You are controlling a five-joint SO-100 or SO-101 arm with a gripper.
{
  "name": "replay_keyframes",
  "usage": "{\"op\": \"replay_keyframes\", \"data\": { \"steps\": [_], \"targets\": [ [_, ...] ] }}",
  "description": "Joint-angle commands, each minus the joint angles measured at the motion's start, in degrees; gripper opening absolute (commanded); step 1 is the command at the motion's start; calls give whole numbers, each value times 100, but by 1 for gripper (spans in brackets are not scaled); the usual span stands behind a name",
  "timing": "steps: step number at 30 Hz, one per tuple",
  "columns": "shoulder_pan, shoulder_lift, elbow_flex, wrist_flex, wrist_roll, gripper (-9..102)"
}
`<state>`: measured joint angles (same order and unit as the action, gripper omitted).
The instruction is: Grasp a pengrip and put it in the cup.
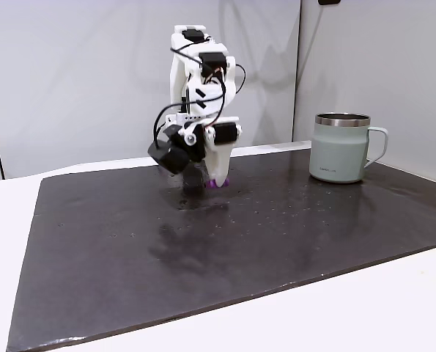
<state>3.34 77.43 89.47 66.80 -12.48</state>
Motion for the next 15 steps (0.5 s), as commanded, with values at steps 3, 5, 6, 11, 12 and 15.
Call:
{"op": "replay_keyframes", "data": {
  "steps": [3, 5, 6, 11, 12, 15],
  "targets": [
    [149, 1230, -1055, 879, 105, 0],
    [176, 1485, -1266, 1107, 105, 0],
    [176, 1600, -1345, 1195, 105, 0],
    [44, 1890, -1556, 1336, 123, 0],
    [-35, 1890, -1582, 1345, 149, 0],
    [-431, 1863, -1775, 1459, 272, 0]
  ]
}}
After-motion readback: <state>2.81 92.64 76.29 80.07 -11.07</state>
